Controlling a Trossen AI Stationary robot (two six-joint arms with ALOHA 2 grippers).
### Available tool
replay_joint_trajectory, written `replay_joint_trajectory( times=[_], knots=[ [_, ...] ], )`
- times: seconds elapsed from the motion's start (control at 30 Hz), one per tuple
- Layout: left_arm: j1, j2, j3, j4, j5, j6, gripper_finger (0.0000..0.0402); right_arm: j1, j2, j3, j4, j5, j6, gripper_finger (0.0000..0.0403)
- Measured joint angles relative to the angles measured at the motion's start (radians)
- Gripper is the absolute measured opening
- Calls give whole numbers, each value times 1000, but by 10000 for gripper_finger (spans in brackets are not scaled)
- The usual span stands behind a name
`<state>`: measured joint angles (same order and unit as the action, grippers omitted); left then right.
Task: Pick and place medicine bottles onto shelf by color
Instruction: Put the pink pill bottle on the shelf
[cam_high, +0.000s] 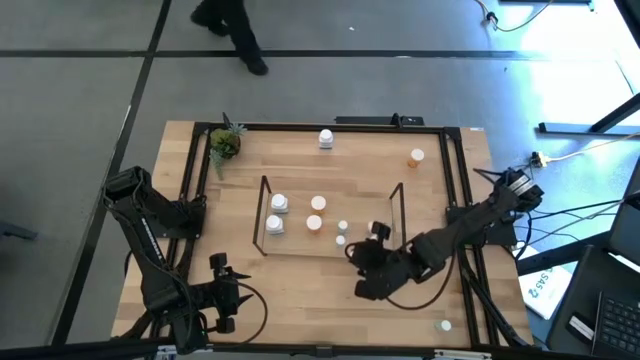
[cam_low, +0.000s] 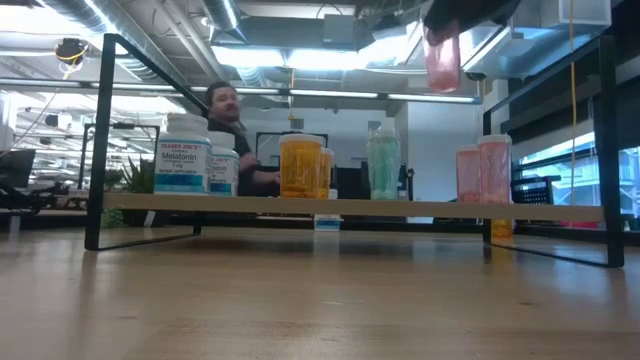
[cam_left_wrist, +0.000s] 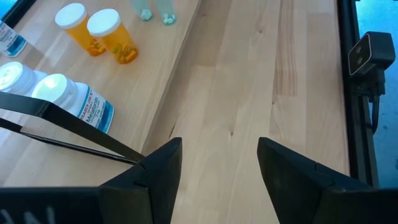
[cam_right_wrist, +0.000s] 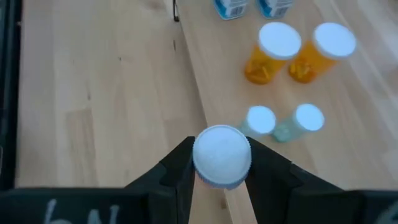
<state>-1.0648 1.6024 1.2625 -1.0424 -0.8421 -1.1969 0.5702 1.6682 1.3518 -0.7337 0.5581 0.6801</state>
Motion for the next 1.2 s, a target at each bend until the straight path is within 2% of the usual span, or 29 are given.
replay_joint_trajectory(
  times=[0.17, 0.43, 0.6, 1.03, 1.2],
  knots=[
    [0, 0, 0, 0, 38, -1, 203, 8, 32, 0, -4, 42, 63, 122],
    [0, 0, 0, 0, 40, -1, 203, 9, 87, 0, -18, 56, 128, 122],
    [0, 0, 0, 0, 40, -1, 203, 6, 123, 0, -34, 125, 174, 122],
    [0, 0, 0, 0, 40, 0, 203, -27, 139, 0, -124, 105, 253, 122],
    [0, 0, 0, 0, 40, 0, 203, -32, 153, 0, -123, 142, 261, 122]
  ],
)
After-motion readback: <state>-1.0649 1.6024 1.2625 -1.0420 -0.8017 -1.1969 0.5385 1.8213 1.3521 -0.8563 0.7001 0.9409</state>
